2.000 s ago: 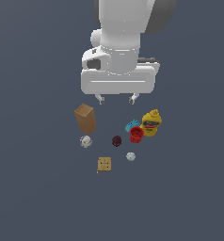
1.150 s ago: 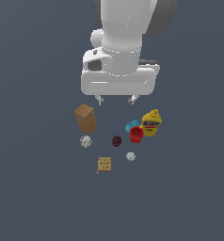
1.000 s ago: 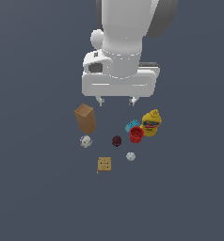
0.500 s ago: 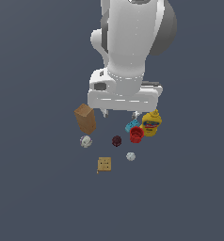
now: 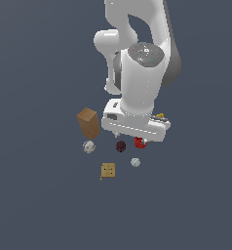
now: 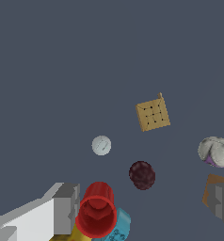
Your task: Pick up a designated object from a clutter of objects.
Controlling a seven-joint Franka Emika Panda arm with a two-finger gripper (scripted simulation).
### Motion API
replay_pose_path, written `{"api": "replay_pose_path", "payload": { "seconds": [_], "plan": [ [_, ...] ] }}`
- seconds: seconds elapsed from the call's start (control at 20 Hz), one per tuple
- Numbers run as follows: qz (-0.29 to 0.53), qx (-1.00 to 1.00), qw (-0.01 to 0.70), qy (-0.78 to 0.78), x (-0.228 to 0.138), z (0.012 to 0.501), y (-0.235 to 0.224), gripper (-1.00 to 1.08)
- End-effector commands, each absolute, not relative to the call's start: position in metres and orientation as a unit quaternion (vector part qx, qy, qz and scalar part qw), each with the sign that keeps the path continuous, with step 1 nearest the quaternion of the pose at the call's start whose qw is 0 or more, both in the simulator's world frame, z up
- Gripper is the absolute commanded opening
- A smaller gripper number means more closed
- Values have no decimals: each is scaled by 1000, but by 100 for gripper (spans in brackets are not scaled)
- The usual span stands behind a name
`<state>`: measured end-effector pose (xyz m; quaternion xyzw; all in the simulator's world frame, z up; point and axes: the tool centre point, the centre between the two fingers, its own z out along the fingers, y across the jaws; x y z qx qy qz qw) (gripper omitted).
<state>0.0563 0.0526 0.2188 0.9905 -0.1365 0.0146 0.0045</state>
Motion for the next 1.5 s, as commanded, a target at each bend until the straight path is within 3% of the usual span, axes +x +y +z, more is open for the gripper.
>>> {"api": "replay_pose_path", "payload": {
  "seconds": [0.0, 0.7, 1.45],
  "plan": [
    [13, 986, 3, -165, 61, 197, 59, 100],
    [2, 955, 0, -295, 67, 94, 88, 100],
    [0, 947, 0, -321, 65, 67, 93, 100]
  ]
}}
